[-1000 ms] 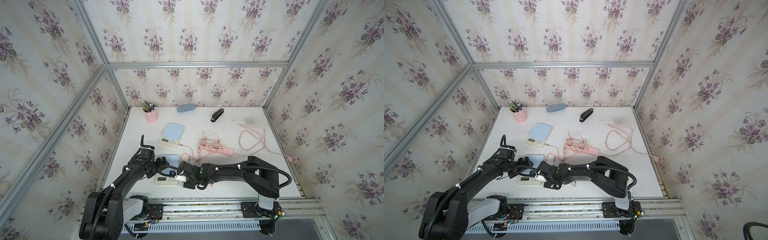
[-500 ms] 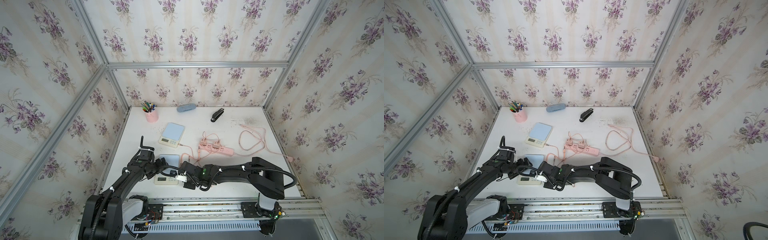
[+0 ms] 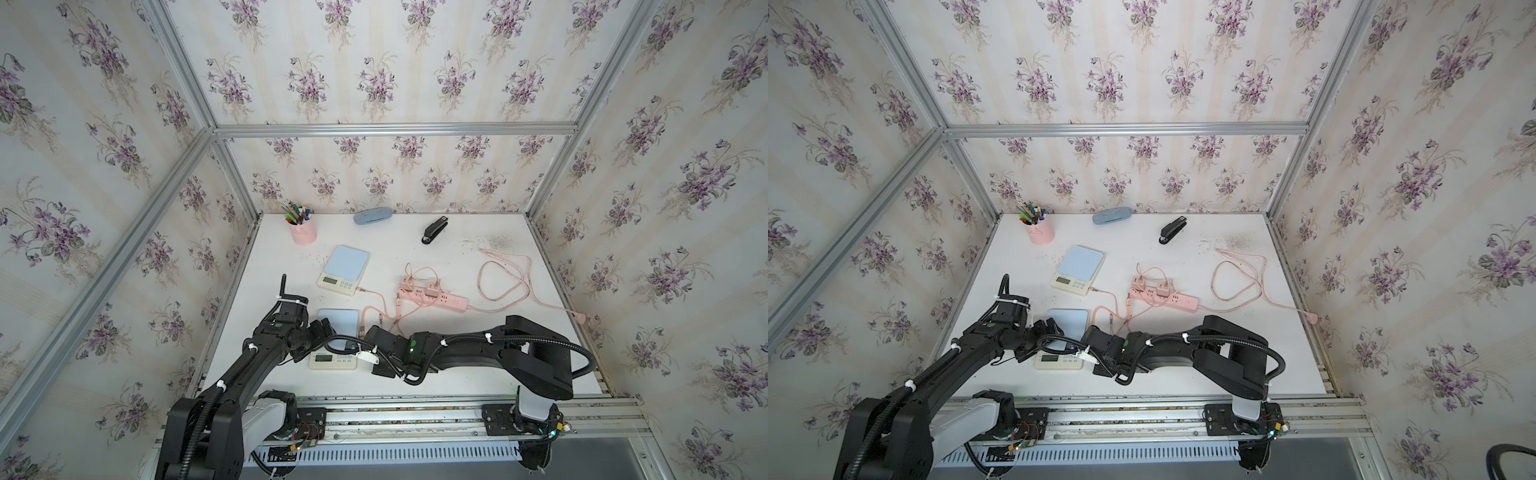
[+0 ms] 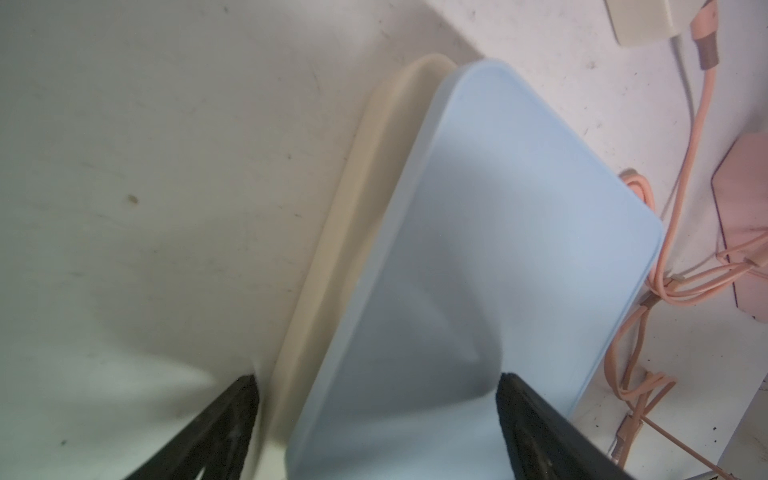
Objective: Charge the electronic scale
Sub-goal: Insert the charging cable into the electronic scale.
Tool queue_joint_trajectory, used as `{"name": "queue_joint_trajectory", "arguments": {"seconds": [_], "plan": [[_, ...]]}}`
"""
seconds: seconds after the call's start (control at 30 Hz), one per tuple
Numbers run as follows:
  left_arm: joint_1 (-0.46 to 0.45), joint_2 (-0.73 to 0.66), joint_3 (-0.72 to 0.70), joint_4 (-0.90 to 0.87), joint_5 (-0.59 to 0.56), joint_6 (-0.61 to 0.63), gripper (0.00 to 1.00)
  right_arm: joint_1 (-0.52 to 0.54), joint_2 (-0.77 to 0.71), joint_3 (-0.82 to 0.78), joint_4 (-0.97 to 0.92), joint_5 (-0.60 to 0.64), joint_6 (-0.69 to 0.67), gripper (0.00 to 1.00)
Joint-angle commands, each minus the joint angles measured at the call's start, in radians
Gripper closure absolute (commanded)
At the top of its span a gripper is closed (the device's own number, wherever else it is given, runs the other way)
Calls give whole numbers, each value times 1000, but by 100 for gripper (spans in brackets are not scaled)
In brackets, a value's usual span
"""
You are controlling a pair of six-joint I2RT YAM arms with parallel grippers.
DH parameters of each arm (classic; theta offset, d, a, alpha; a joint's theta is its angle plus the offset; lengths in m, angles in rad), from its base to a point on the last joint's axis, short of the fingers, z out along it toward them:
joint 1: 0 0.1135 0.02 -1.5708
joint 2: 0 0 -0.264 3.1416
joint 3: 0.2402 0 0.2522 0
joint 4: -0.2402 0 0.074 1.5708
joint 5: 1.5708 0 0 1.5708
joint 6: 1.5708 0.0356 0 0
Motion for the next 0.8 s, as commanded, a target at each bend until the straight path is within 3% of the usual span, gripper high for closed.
{"name": "queue_joint_trajectory", "arguments": {"seconds": [0.0,0.77], "plan": [[0,-1,3,-19,23,-22,9,17,14,13,16,21,-29,100],[-1,-4,11,-34,71,-38,13,41,11,5,72,37,-41,100]]}}
